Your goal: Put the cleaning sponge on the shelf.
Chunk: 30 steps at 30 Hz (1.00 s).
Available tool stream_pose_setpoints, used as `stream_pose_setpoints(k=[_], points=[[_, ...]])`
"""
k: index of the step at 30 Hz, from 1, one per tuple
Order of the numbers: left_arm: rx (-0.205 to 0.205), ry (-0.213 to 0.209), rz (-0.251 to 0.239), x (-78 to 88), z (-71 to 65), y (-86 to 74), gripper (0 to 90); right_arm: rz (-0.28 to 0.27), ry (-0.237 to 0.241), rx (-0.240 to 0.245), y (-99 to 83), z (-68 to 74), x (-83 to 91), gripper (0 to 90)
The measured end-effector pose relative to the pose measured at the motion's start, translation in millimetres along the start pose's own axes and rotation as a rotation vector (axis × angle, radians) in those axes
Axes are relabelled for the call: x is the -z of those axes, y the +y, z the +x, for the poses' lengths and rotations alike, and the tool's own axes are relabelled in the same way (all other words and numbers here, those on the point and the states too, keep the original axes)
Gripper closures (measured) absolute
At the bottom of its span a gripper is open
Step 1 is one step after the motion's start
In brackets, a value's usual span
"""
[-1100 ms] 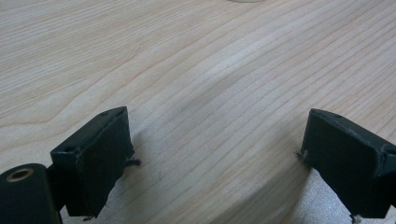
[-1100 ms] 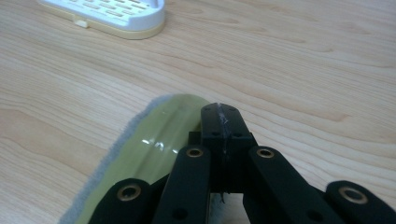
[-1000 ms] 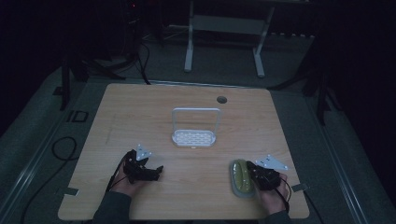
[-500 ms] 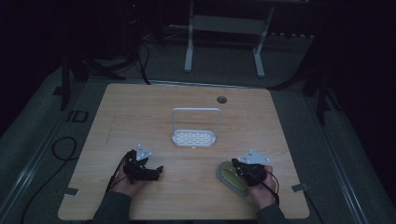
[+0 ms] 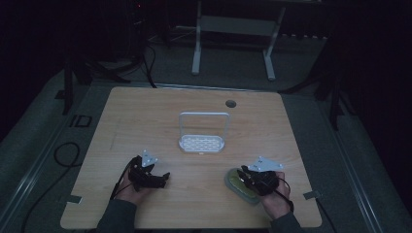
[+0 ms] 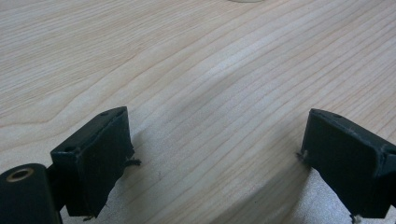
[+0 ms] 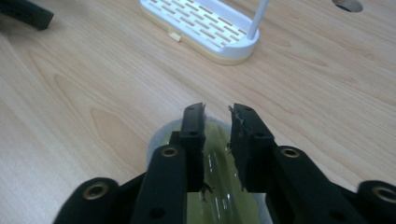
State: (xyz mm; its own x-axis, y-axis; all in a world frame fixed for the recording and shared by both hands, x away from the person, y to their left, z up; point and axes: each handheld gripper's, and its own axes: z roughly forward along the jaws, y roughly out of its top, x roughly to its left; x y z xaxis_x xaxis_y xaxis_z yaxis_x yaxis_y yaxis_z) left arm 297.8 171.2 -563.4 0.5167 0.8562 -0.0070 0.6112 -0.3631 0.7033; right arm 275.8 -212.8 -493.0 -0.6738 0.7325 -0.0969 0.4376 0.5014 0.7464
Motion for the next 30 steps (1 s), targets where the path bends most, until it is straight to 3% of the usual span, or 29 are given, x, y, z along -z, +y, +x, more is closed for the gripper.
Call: stream_pose_setpoints(k=[16,30], points=[[-0.001,0.0,0.001,0.0,0.1,0.0,8.5,0.11,0.017,0.06,-3.4,-3.9,3.1,58.3],[0.0,0.0,0.0,0.0,0.0,0.0,8.5,0.211,0.059,0.081,2.0,-9.9,-3.5,56.1]])
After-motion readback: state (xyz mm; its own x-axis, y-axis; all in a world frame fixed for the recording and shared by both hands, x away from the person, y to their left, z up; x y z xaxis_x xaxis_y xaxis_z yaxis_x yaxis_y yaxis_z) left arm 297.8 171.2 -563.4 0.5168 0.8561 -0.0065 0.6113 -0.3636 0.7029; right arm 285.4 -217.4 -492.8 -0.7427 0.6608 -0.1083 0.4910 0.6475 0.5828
